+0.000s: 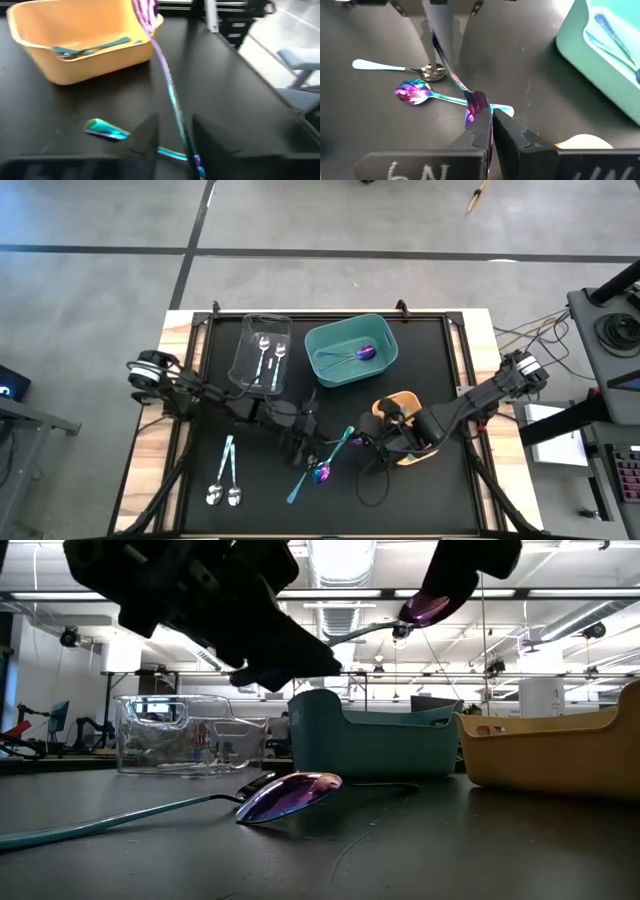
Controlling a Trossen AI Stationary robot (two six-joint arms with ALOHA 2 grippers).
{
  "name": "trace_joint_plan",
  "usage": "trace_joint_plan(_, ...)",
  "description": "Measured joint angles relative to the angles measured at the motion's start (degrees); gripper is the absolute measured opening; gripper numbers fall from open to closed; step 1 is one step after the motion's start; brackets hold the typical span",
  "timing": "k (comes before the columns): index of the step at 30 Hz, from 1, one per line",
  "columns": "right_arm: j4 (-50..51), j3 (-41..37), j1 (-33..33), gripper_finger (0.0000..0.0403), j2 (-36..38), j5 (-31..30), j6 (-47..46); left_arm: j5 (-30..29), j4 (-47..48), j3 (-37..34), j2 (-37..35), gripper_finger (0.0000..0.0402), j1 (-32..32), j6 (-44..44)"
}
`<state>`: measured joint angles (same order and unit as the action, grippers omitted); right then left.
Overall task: Sort silverware by color (type)
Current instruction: Put the purple spoon into the green bin
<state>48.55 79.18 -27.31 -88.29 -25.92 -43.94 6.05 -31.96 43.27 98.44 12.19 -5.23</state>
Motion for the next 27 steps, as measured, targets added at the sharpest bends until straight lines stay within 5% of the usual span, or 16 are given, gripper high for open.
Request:
trace_joint_plan(2, 0.0, 0.0, 0.6, 0.0009, 0.0, -0.3, 1.8, -0.8, 0.1, 0.0, -0.4, 0.0029, 0.0, -0.2)
trace_joint_plan(5, -0.8, 0.0, 1.5, 0.0009, 0.0, -0.7, 5.6, -2.4, 1.2, -0.1, -1.5, 0.0008, -0.1, -0.6)
trace_joint_plan(17, -4.9, 3.6, 8.4, 0.0111, 4.6, -0.8, 16.1, -8.7, 12.4, -0.6, -17.9, 0.0000, -1.7, 6.2)
trace_joint_plan(27, -8.2, 9.7, 17.8, 0.0188, 11.8, -1.1, 32.6, -8.1, 24.5, -0.7, -31.0, 0.0001, -12.4, 11.7)
